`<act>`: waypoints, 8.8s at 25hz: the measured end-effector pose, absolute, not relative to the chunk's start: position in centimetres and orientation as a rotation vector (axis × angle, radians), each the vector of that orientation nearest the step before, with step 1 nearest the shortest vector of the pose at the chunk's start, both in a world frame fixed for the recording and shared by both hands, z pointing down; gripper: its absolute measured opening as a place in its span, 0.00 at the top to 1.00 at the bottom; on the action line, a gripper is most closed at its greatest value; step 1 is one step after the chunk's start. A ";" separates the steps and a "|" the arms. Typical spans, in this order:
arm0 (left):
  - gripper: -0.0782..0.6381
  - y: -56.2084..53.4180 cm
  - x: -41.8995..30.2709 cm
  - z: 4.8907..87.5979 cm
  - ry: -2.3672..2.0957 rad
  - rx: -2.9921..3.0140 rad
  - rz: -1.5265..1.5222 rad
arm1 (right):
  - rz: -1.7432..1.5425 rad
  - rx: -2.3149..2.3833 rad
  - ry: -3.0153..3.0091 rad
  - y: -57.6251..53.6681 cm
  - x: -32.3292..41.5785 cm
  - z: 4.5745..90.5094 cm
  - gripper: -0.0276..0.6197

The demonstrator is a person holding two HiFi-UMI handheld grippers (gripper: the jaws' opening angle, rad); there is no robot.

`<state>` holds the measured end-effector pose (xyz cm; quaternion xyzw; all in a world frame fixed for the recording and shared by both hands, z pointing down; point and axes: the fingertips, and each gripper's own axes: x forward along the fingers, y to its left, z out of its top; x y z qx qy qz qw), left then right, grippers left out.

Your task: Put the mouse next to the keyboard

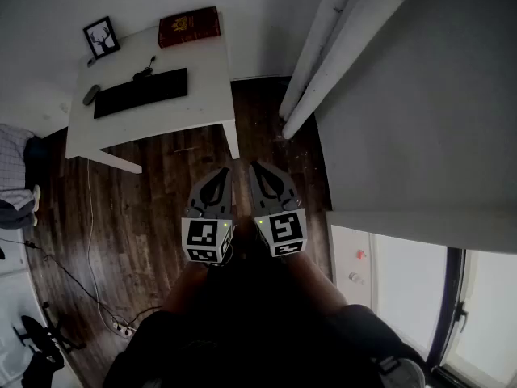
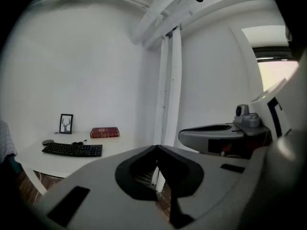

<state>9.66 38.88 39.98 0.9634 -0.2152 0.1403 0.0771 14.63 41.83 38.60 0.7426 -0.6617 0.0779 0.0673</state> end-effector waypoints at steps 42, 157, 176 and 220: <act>0.89 20.3 -18.4 40.3 -1.218 2.576 0.285 | 0.156 1.609 -2.406 21.2 -13.7 39.5 0.92; 0.50 -35.2 -17.8 62.1 -0.141 2.627 1.637 | -0.067 -0.129 -1.784 -35.3 -17.2 63.2 0.52; 0.50 -27.3 -8.9 58.5 0.123 2.828 1.759 | 0.054 0.165 -1.761 -27.2 -8.4 59.3 0.52; 0.51 -2.3 10.9 58.6 0.192 2.844 1.872 | 0.065 0.292 -1.763 -2.2 11.6 60.0 0.52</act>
